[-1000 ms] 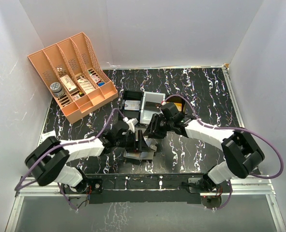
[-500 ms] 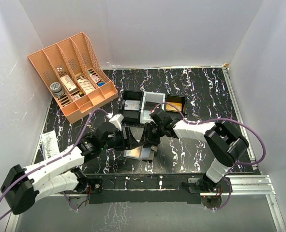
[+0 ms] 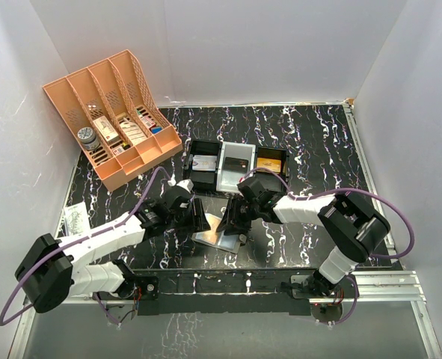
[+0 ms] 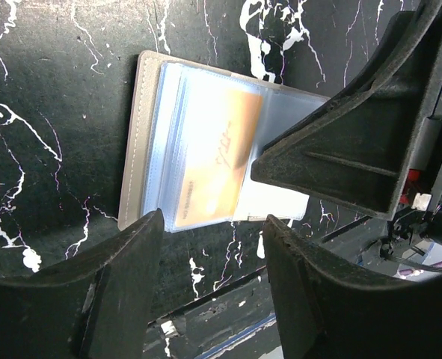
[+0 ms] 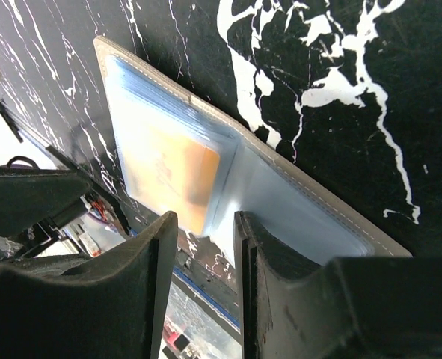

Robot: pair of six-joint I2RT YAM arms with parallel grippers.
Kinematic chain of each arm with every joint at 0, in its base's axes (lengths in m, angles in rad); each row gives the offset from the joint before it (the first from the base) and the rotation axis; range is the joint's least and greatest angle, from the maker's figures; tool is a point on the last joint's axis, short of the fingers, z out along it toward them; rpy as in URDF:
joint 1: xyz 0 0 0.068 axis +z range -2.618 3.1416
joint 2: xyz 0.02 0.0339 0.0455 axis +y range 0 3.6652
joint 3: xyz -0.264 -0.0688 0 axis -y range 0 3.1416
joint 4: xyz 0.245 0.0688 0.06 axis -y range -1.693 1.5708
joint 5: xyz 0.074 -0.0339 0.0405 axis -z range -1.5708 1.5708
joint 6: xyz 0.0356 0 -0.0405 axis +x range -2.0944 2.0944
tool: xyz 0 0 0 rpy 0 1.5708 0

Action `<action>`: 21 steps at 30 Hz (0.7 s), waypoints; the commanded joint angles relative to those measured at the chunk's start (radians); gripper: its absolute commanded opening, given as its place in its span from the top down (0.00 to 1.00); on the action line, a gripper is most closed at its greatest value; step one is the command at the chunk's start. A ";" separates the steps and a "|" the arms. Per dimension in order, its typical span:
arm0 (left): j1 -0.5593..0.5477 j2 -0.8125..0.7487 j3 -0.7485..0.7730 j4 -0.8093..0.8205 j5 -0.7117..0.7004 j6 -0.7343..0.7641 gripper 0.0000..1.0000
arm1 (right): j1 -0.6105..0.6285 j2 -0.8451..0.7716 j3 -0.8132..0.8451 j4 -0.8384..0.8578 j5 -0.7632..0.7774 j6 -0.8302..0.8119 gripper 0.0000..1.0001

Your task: Take the credit cards out of the card holder

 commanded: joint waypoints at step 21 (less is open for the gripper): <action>0.118 -0.188 0.018 -0.266 -0.185 -0.102 0.28 | 0.176 0.159 0.412 -0.430 0.417 -0.114 0.38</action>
